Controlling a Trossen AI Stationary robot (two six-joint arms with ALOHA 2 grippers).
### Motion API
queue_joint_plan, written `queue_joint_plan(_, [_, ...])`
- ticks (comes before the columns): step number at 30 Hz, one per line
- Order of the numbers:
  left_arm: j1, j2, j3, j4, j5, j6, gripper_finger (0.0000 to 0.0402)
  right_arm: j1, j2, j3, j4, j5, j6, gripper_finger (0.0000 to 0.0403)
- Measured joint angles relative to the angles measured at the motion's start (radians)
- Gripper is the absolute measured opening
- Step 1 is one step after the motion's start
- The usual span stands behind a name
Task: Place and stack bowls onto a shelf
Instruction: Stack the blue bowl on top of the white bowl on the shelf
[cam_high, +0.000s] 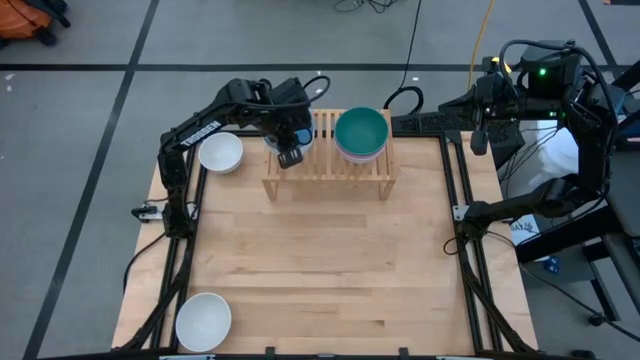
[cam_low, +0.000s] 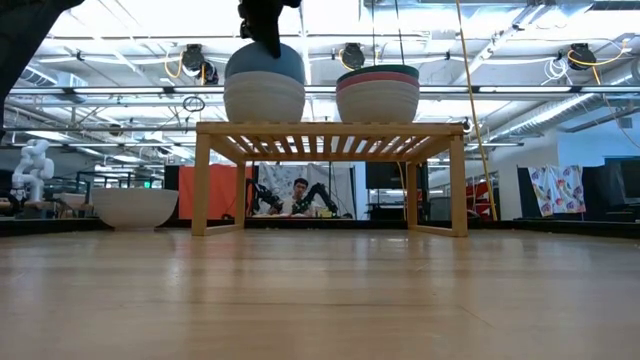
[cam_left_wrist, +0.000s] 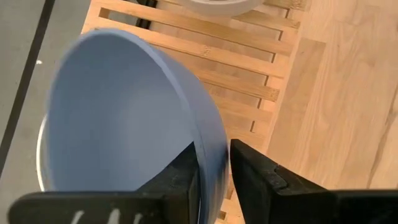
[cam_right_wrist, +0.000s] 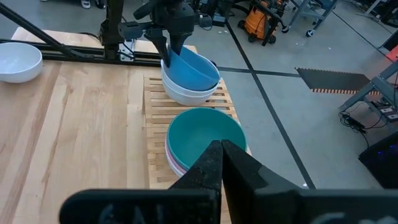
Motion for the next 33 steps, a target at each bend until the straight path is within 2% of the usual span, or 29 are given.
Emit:
queue_joint_plan(5, [0.000, 0.000, 0.000, 0.000, -0.006, 0.004, 0.0092, 0.000, 0.000, 0.000, 0.000, 0.000, 0.000, 0.0000])
queue_joint_plan(10, [-0.003, -0.001, 0.000, 0.000, -0.059, 0.025, 0.0092, 0.000, 0.000, 0.000, 0.000, 0.000, 0.000, 0.0000])
queue_joint_plan(25, [-0.044, -0.082, 0.003, 0.011, -0.046, 0.011, 0.0093, 0.000, 0.000, 0.000, 0.000, 0.000, 0.000, 0.0000])
queue_joint_plan(33, [-0.047, -0.117, 0.004, 0.107, -0.103, -0.012, 0.0093, 0.000, 0.000, 0.000, 0.000, 0.000, 0.000, 0.0000])
